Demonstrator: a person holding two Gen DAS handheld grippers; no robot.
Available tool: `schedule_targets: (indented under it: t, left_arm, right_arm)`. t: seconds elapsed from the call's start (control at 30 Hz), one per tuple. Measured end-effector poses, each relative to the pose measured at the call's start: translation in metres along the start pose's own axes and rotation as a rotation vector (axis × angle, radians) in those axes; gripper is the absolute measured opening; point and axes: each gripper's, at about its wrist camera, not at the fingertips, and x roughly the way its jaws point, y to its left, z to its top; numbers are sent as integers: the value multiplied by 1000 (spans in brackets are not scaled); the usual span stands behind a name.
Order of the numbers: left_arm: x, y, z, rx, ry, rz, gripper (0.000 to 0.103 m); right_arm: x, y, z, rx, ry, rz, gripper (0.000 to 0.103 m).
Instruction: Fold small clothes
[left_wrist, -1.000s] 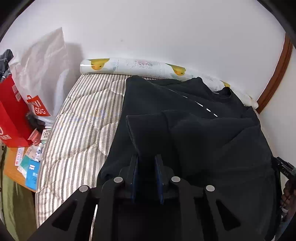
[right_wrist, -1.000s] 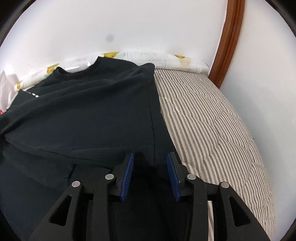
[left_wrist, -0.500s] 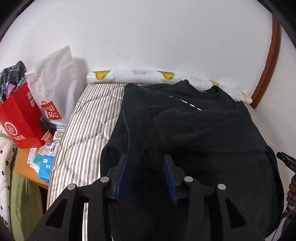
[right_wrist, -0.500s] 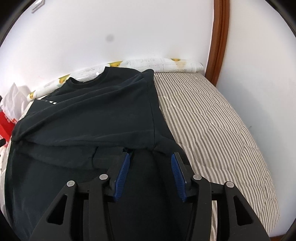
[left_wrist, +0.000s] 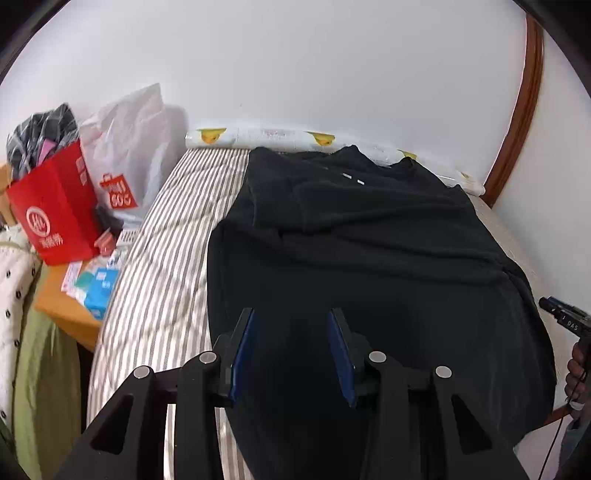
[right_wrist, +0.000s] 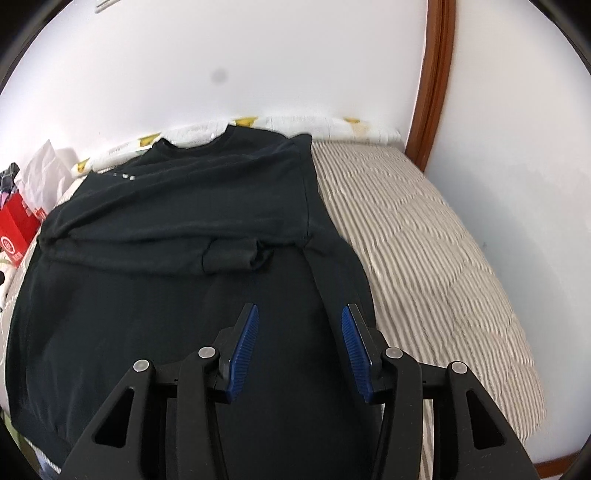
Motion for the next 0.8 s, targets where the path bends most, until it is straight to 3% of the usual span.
schedule_targets:
  t: [0.33,0.4,0.8]
  left_arm:
    - [-7,12,-39,-41,18,-3,42]
    - [-7,13,-41,-39,13,2,49]
    - [3,17,-44,-14,5,13,51]
  right_arm:
    - [-5,-3,-31,30,62,41,47]
    - [-6,0,-34,32,66,43,47]
    - [0,10,-39,34,90,27,47]
